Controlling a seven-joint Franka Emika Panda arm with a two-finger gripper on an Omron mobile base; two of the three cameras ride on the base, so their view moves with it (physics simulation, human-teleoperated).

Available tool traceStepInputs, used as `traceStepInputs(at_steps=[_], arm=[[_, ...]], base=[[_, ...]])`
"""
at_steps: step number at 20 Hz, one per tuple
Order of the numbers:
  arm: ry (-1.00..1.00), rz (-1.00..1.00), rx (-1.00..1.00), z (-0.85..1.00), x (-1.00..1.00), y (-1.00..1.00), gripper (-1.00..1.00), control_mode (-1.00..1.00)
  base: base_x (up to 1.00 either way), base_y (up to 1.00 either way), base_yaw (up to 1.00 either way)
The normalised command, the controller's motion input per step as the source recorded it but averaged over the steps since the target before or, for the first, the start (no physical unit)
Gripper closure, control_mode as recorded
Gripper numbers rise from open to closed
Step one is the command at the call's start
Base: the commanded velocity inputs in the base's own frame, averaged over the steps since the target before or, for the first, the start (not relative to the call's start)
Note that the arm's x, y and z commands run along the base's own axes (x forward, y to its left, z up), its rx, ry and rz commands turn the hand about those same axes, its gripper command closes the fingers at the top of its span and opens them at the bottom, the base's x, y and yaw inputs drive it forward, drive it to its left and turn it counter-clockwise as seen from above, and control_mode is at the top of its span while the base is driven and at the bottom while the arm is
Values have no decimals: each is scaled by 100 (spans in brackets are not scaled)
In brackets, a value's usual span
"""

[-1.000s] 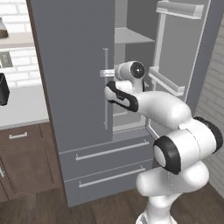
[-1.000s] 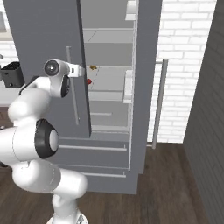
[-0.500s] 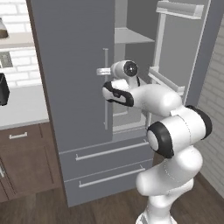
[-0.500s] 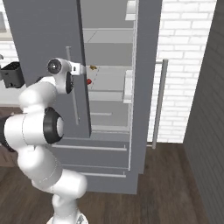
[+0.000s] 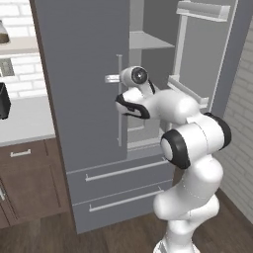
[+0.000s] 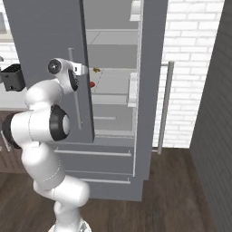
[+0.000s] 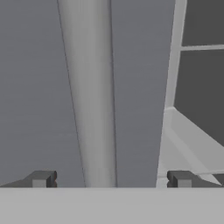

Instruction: Take the strawberry from the fridge and place it on top of the pancake, located on the dining counter.

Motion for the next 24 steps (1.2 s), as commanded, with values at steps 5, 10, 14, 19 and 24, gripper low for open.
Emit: traceStepInputs(at_steps=[5,10,14,19,24], arm=[[0,-5,0,0,31,4,-100,-100],[0,-4,0,0,29,12,-100,-100],[0,-3,0,0,24,7,-100,-100],[0,-3,0,0,37,17,100,-100],[2,-1,-5,-2,63,48,100,-100]], base=[[0,0,0],[0,0,0],[0,0,0],[0,0,0],[0,0,0]])
